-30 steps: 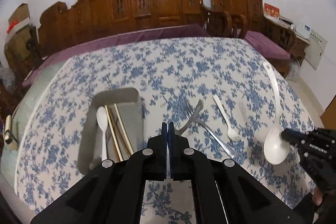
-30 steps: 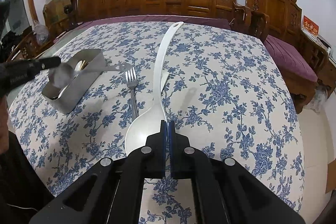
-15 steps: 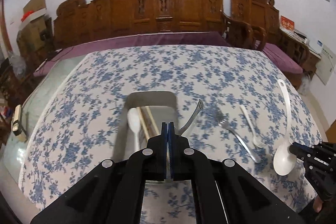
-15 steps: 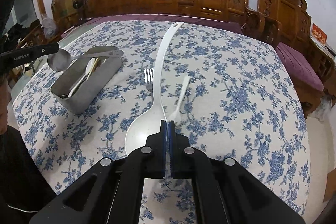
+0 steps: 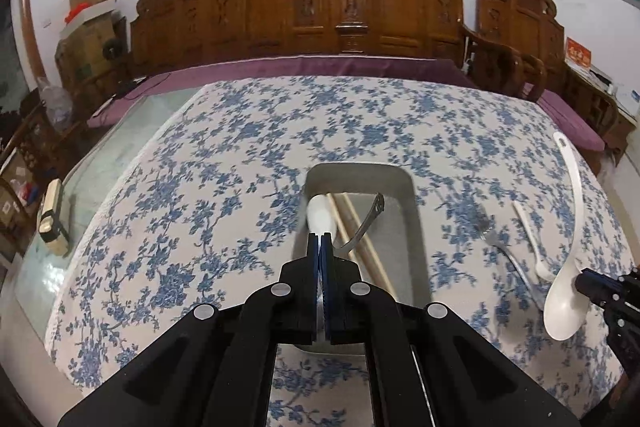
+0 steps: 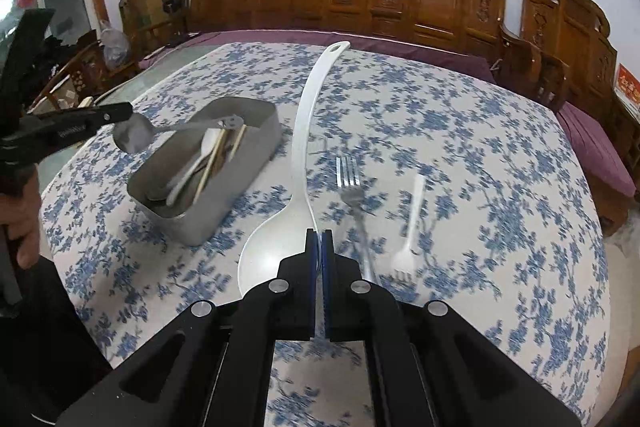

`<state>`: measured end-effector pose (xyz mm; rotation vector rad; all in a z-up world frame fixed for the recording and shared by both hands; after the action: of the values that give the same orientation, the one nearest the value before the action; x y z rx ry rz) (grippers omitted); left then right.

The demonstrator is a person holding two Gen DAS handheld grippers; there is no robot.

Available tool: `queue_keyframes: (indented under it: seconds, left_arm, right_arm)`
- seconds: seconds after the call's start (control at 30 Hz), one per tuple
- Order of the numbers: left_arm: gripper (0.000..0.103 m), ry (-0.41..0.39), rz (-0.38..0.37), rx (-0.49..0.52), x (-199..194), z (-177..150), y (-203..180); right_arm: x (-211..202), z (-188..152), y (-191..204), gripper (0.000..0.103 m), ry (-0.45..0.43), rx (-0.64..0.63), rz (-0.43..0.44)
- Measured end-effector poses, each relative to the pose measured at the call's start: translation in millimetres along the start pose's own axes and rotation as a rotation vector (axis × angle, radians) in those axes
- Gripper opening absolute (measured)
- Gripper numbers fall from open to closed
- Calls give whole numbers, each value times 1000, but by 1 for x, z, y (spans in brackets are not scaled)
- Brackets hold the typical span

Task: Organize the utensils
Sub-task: 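Carry the metal spoon into the tray and open the left tool while the right tool holds the ladle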

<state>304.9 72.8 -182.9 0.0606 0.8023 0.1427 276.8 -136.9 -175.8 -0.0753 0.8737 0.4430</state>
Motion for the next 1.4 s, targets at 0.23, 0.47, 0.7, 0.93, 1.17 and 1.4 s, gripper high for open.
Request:
queue_keyframes:
  seconds: [0.23, 0.47, 0.7, 0.93, 1.17, 1.4]
  left_arm:
    - [1, 32, 8, -24, 23, -8, 11]
    - [1, 44, -11, -32, 38, -12, 10]
    - [1, 61, -43, -18, 47, -15, 1]
    - [1, 64, -73, 8, 53, -16, -5]
    - [1, 65, -115, 23, 57, -19, -7]
    - [1, 43, -139, 36, 52, -15, -1]
  right_arm:
    - [12, 9, 19, 3, 12, -9, 18]
    - [22, 17, 31, 3, 23, -19, 29]
    - [30, 21, 41, 3, 34, -27, 35]
    - [36, 26, 50, 3, 42, -39, 43]
    - [43, 28, 59, 3, 52, -51, 47]
    - [54, 33, 65, 3, 64, -56, 49]
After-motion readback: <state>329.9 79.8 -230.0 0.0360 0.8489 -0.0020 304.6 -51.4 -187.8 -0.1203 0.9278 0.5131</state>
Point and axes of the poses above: each gripper's, at about its wrist camera, not at the fingertips, and x roughly the way its jaws point, y to its left, z to its top, the point moved 5 cm from there along x, roughly the way its jaws point, and after that the axes turned 4 degrees about x, right-handed, at the moved point
